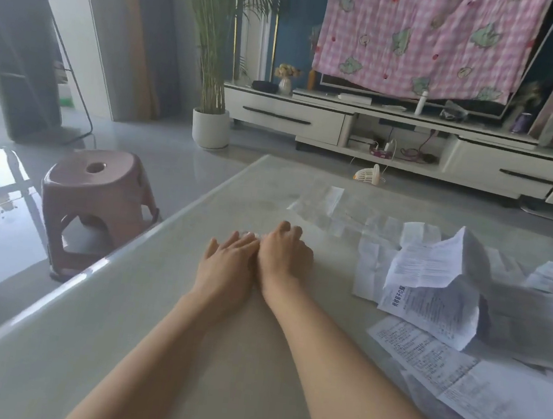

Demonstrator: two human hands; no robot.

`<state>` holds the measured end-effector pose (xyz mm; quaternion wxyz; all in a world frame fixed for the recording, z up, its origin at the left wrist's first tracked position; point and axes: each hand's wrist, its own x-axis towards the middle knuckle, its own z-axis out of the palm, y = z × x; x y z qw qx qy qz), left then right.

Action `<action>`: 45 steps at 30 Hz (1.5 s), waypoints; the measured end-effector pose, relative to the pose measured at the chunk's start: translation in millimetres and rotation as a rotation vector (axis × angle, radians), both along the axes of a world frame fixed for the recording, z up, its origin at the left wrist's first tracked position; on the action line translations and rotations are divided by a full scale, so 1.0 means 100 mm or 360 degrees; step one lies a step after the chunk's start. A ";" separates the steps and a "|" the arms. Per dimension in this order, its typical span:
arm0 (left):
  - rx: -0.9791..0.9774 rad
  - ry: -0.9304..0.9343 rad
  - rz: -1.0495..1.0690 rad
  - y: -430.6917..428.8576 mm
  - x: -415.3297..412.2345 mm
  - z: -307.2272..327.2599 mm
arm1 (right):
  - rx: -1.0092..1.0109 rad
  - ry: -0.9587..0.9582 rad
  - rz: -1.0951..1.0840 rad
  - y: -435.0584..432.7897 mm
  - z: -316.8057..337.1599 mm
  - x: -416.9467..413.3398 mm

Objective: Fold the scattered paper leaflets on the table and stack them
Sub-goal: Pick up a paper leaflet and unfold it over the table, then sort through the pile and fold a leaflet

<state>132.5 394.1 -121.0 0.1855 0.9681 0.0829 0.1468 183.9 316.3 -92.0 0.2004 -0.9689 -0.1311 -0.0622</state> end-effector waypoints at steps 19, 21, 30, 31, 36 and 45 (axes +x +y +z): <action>-0.0289 -0.0390 0.0030 0.05 0.02 0.13 | -0.0304 -0.0330 0.0266 -0.76 0.35 0.30; -0.0307 -0.0444 0.0020 0.04 0.00 0.12 | -0.0427 -0.0136 0.0349 -0.83 0.32 0.34; -0.0332 -0.0797 -0.0070 -0.11 0.00 0.13 | -0.0774 0.0338 0.0248 -0.90 0.14 0.43; -0.0345 -0.0820 -0.0075 -0.12 0.00 0.13 | -0.0756 0.0316 0.0255 -0.91 0.15 0.43; -0.0337 -0.0930 -0.0184 -0.22 -0.01 0.21 | -0.0518 0.0111 0.0354 -0.99 0.33 0.36; -0.0953 -0.0778 -0.0206 -0.65 -0.11 0.62 | 0.0924 -0.0153 0.0598 -1.18 1.14 0.19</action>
